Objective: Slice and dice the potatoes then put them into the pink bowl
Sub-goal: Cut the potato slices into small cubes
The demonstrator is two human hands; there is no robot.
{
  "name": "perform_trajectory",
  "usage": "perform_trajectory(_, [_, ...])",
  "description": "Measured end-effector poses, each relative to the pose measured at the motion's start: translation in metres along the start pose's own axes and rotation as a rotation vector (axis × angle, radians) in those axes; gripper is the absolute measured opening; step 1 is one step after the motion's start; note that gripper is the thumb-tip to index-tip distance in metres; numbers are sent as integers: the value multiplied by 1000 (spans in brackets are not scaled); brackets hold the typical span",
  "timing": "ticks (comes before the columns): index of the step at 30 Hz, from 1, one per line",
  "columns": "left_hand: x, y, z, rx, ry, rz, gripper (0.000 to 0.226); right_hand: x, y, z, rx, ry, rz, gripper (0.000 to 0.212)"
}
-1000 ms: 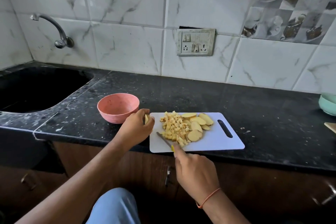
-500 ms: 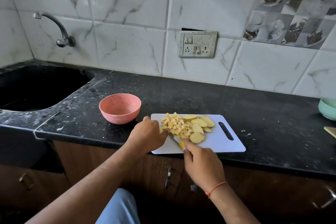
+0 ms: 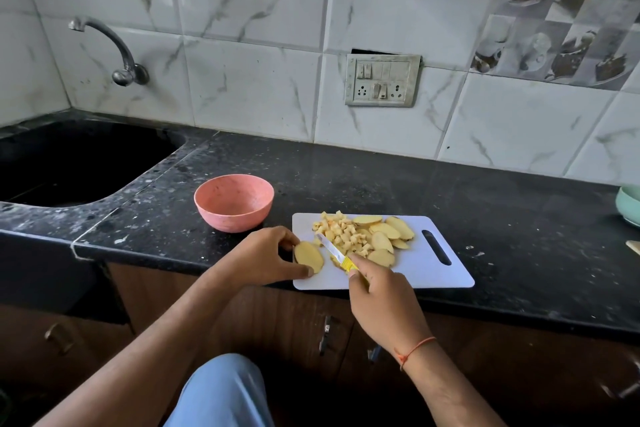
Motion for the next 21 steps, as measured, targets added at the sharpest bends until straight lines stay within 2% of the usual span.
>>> perform_trajectory(9, [-1, -1, 3, 10, 2, 51, 70, -27, -6, 9, 11, 186, 389, 49])
perform_trajectory(17, [-7, -2, 3, 41, 9, 107, 69, -25, -4, 6, 46, 154, 492, 49])
perform_trajectory(21, [-8, -3, 4, 48, 11, 123, 68, -28, 0, 8, 70, 163, 455, 50])
Point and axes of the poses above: each hand's wrist, its own z-axis away from the middle knuckle, its own y-axis out of the back of the hand, x = y × z, the point moved 6 cm from there along -z, towards the middle knuckle, and after that the axes turned 3 degrees about -y, right-handed, at the moved point
